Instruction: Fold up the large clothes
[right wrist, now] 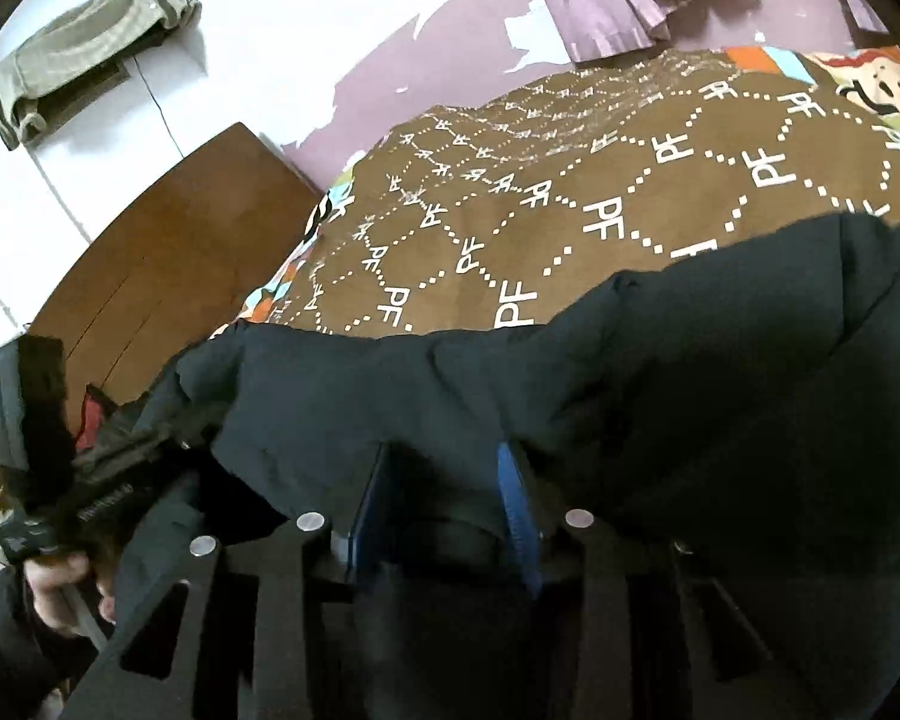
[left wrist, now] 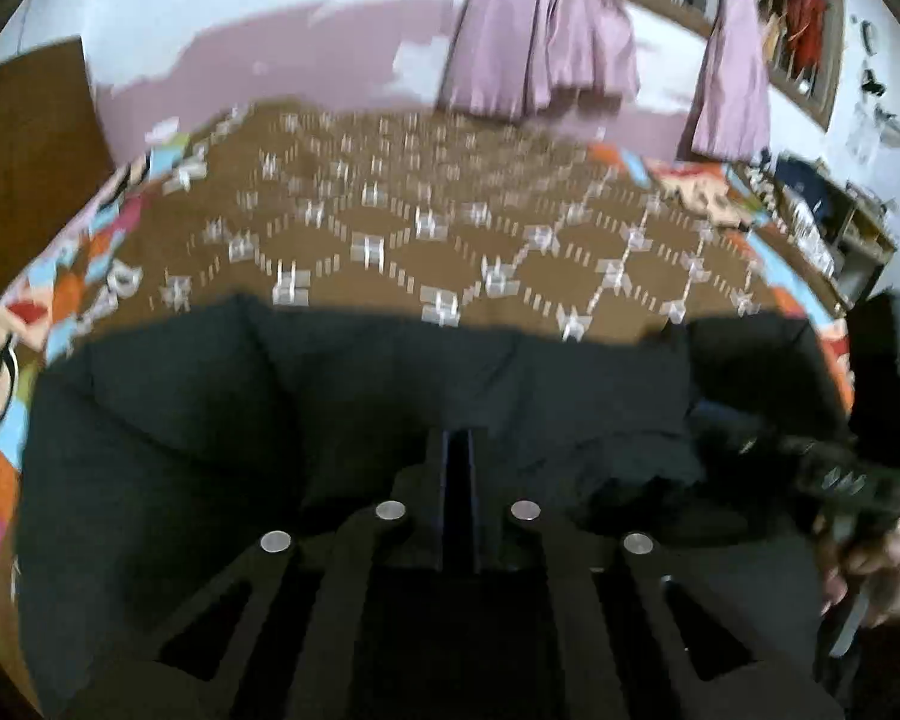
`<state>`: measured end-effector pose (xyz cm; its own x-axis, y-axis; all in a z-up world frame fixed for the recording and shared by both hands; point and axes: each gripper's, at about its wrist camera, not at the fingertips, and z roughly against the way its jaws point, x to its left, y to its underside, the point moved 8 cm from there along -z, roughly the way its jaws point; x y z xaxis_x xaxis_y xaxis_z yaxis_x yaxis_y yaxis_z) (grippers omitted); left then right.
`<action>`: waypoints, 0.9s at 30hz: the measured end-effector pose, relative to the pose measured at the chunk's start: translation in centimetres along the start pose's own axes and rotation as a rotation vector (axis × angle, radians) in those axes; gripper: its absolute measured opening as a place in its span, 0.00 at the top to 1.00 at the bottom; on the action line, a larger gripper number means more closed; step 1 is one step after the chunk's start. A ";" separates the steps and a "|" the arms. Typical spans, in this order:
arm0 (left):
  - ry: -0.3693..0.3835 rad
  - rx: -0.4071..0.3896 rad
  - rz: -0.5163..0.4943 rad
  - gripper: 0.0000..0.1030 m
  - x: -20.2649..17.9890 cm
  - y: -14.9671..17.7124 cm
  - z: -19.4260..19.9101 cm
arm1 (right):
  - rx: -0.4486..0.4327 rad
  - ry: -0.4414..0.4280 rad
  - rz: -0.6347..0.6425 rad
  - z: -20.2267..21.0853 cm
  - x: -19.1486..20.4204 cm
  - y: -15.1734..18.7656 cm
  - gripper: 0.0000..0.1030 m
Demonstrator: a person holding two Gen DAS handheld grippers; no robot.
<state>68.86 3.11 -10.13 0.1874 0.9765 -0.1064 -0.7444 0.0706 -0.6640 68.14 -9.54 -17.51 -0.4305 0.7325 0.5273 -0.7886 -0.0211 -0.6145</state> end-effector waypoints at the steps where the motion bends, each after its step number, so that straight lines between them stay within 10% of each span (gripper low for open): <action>1: 0.005 0.018 0.000 0.98 0.3 0.3 -0.3 | 0.012 0.021 0.014 -0.3 0.1 0.1 0.65; 10: 0.014 0.192 -0.018 0.99 0.7 2.5 -3.6 | 0.143 0.147 0.095 -3.1 0.3 1.1 0.65; 18: 0.011 0.125 -0.033 0.99 0.9 3.1 -3.3 | -0.009 0.021 0.107 -0.2 2.6 -0.4 0.64; 27: 0.069 0.132 0.016 0.99 0.8 3.2 -3.0 | 0.189 0.074 0.181 -4.3 3.3 1.1 0.63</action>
<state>68.51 3.54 -14.59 0.2156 0.9616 -0.1698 -0.8248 0.0863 -0.5589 67.73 -4.21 -19.00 -0.5442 0.7530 0.3698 -0.7726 -0.2781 -0.5707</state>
